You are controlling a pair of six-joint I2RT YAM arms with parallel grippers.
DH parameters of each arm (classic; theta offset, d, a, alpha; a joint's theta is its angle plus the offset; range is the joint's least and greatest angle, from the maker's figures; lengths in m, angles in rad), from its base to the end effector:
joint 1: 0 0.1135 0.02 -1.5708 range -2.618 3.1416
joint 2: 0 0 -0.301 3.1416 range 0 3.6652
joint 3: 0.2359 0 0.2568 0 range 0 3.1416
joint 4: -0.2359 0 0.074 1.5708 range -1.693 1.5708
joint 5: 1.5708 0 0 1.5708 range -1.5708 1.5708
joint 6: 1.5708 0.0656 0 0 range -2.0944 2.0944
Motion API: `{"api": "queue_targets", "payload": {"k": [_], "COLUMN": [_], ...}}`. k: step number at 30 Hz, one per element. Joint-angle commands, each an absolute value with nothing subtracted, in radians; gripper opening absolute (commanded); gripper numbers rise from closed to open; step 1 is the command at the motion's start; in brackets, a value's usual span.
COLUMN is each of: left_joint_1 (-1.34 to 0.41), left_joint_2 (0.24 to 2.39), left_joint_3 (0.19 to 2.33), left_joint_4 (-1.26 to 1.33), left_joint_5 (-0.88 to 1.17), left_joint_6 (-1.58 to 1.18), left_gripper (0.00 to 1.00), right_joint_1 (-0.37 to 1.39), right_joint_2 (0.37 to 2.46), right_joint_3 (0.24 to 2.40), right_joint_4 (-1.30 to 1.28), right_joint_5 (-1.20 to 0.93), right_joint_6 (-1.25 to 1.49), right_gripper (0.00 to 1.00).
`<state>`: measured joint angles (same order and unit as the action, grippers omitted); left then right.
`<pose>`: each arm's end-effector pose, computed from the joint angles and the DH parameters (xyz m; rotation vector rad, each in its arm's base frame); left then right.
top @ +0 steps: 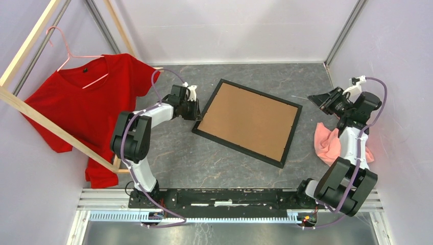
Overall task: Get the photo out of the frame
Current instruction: Adjust the photo frame at the center of the board.
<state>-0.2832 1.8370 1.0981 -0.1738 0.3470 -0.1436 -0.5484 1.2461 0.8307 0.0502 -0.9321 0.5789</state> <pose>0.3847 -0.1352 0.1728 0.3241 2.4872 -0.6099 0.2684 -0.1022 0.3125 0.4299 1.8329 0.9135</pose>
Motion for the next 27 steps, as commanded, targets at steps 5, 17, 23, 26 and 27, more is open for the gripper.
{"api": "queue_targets", "payload": {"k": [5, 17, 23, 26, 27], "left_joint_1": [-0.267, -0.256, -0.262, -0.268, -0.272], "left_joint_2": [1.694, 1.524, 1.652, 1.776, 1.818], "left_joint_3": [0.908, 0.979, 1.199, 1.313, 1.347], "left_joint_4": [-0.272, -0.266, -0.219, -0.209, -0.204], "left_joint_5": [0.465, 0.461, 0.36, 0.328, 0.32], "left_joint_6": [-0.19, -0.175, -0.207, -0.221, -0.225], "left_gripper": [0.27, 0.54, 0.65, 0.65, 0.65], "right_joint_1": [-0.468, -0.438, -0.44, -0.443, -0.445], "right_joint_2": [1.288, 1.321, 1.297, 1.286, 1.284], "right_joint_3": [0.827, 0.85, 0.853, 0.853, 0.853], "right_joint_4": [0.089, 0.068, 0.061, 0.061, 0.06], "right_joint_5": [-0.875, -0.877, -0.876, -0.877, -0.879], "right_joint_6": [0.554, 0.519, 0.51, 0.508, 0.508], "right_gripper": [0.0, 0.0, 0.0, 0.0, 0.0]}}
